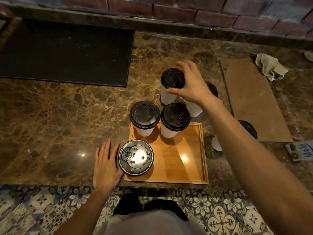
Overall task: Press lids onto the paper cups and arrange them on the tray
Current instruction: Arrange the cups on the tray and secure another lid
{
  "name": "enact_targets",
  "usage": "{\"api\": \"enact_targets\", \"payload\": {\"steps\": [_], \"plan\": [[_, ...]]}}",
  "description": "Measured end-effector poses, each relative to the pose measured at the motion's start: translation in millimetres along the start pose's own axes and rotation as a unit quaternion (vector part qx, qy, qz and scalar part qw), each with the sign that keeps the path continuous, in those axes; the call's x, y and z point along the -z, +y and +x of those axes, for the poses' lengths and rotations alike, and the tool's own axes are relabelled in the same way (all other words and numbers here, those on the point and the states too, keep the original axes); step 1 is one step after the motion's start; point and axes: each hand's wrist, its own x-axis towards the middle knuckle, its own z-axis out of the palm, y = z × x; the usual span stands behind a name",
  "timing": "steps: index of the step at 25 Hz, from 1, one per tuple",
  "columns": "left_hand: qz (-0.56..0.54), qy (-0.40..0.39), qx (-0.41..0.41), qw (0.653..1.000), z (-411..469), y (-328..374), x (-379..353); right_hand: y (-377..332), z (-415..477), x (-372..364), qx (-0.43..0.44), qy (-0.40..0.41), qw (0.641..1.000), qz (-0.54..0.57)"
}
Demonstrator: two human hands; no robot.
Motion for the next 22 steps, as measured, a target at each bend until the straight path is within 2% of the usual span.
{"api": "enact_targets", "payload": {"steps": [3, 11, 22], "plan": [[-0.014, 0.007, -0.002, 1.0, 1, -2, -1, 7, 22, -29, -0.008, -0.072, 0.997, -0.034], [-0.052, 0.011, -0.01, 0.999, 1, 0, 1, 23, 36, -57, 0.009, 0.055, 0.998, -0.01], [-0.029, -0.009, -0.006, 1.0, 2, -1, 4, 19, 39, -56, -0.032, 0.08, 0.996, 0.017]]}}
